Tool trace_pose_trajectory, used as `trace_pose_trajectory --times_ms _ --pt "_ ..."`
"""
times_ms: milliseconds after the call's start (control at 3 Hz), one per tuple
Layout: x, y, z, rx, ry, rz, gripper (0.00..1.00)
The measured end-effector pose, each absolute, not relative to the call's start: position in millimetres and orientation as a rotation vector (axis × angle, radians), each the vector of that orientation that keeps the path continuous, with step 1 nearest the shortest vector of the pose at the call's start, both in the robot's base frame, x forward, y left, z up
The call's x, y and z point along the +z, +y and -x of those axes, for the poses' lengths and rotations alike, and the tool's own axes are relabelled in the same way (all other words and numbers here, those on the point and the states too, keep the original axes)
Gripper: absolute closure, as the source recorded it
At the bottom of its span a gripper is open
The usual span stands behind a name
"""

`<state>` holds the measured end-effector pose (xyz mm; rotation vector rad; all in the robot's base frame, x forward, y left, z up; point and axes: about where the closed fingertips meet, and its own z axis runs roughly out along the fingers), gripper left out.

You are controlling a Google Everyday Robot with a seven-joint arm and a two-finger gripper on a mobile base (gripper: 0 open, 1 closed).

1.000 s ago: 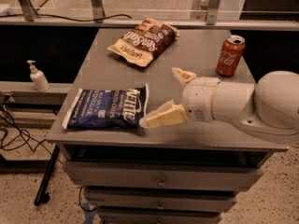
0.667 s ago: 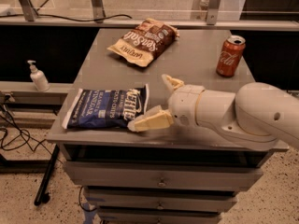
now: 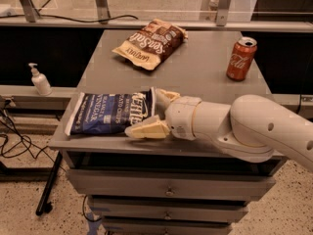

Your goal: Move blue chip bag near coke can

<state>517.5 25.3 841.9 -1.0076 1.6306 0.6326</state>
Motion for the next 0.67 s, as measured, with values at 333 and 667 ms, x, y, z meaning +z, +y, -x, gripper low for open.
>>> trace_pose_trajectory --times_ms 333,667 --pt "840.8 19.1 -517.2 0.619 1.643 0.990 0.41" --pt "845.4 7.4 -515.8 0.592 1.653 0.984 0.64"
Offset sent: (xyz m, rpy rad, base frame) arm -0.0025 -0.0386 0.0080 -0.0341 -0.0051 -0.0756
